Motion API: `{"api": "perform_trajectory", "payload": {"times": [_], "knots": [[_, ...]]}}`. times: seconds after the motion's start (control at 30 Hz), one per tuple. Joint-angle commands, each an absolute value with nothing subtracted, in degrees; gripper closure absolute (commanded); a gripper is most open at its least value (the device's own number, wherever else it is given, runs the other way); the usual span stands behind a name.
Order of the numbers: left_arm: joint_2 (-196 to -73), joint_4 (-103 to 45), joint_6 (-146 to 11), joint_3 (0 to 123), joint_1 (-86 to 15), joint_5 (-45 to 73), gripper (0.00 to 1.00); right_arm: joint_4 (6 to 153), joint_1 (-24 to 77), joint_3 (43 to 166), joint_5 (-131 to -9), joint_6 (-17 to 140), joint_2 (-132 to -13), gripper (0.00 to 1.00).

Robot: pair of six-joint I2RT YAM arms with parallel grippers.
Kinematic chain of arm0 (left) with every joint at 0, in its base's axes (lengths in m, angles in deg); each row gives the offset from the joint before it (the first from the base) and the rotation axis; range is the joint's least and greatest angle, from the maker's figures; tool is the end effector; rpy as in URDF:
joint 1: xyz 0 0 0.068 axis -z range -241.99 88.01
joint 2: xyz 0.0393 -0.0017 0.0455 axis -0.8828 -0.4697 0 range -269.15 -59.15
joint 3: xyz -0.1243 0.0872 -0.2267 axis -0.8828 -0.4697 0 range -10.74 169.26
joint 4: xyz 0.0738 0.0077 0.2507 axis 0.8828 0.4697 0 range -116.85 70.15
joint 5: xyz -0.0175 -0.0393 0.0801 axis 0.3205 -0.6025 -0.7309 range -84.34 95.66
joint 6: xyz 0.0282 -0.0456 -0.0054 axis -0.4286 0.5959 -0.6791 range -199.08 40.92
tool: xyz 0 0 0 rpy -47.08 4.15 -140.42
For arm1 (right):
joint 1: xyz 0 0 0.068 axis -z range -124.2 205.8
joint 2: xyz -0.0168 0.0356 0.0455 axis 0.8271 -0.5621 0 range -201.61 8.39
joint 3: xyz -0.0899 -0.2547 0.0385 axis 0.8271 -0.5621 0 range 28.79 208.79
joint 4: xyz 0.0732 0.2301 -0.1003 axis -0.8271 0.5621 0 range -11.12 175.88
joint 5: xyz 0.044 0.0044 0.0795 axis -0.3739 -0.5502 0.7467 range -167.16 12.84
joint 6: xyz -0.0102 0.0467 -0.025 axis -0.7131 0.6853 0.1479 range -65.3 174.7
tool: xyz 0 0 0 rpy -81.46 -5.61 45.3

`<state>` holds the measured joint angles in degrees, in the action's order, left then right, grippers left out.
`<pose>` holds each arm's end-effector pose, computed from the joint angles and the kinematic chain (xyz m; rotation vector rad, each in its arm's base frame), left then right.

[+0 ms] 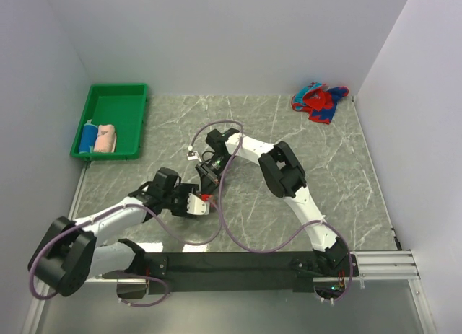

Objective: Roll the towels
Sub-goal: Place the rolled towel into the container

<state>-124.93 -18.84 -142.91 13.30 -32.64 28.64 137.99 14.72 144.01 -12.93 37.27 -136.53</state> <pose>0.1704 -0.1118 0.1545 1.8293 1.4894 -0.2016 0.3411 0.3398 0.1064 1.2373 -2.1759 -1.5431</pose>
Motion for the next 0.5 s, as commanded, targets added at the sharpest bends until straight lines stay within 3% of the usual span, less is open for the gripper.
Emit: {"api": "perform_trajectory", "payload": {"times": [0.0, 0.3, 0.37, 0.4, 0.43, 0.47], "knots": [[-128.31, -18.60, -145.35, 16.15, -32.37, 31.06, 0.38, 135.49, 14.49, 142.61, -29.17, 33.87, -143.39, 1.00], [-139.74, -12.54, -146.23, 22.74, -32.37, 28.42, 0.49, 135.84, 14.67, 143.32, -31.36, 33.95, -143.40, 1.00], [-142.11, -5.64, -146.84, 25.98, -32.37, 28.59, 0.54, 136.01, 15.02, 143.05, -32.41, 34.92, -141.83, 0.87], [-142.90, -2.97, -147.11, 27.13, -32.54, 29.03, 0.61, 136.10, 15.28, 142.18, -32.77, 35.27, -140.86, 0.81], [-143.61, -0.08, -147.81, 28.19, -32.80, 29.38, 0.64, 135.66, 16.33, 141.39, -33.03, 35.80, -139.72, 0.69], [-144.83, 5.78, -148.51, 29.59, -32.89, 30.08, 0.66, 135.14, 17.12, 140.34, -33.30, 36.76, -137.09, 0.63]]}}
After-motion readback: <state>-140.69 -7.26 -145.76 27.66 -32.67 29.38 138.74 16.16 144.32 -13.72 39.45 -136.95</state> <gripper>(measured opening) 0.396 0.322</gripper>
